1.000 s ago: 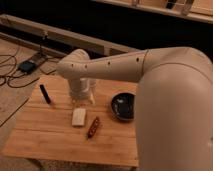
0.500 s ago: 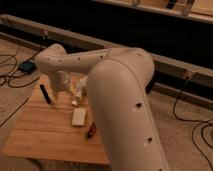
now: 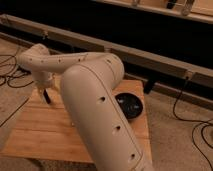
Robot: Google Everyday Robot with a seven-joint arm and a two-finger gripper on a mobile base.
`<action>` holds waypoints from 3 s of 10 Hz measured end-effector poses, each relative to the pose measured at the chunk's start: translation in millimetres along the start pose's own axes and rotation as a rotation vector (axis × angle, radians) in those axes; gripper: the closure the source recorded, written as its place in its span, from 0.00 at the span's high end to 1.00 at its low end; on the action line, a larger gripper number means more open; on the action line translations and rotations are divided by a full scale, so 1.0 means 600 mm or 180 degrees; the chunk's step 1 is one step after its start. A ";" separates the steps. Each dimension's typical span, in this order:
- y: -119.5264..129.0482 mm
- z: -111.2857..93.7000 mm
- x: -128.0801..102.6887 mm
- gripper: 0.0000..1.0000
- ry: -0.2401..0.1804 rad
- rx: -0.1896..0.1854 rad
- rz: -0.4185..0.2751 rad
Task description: Place the eraser in the ceramic cup
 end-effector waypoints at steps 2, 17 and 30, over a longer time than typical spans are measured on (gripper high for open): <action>0.037 0.006 -0.027 0.65 -0.0109 -0.0079 -0.0280; 0.059 0.095 -0.141 0.44 -0.0374 0.0041 -0.0814; -0.089 -0.108 -0.178 0.00 -0.0593 0.0385 -0.0269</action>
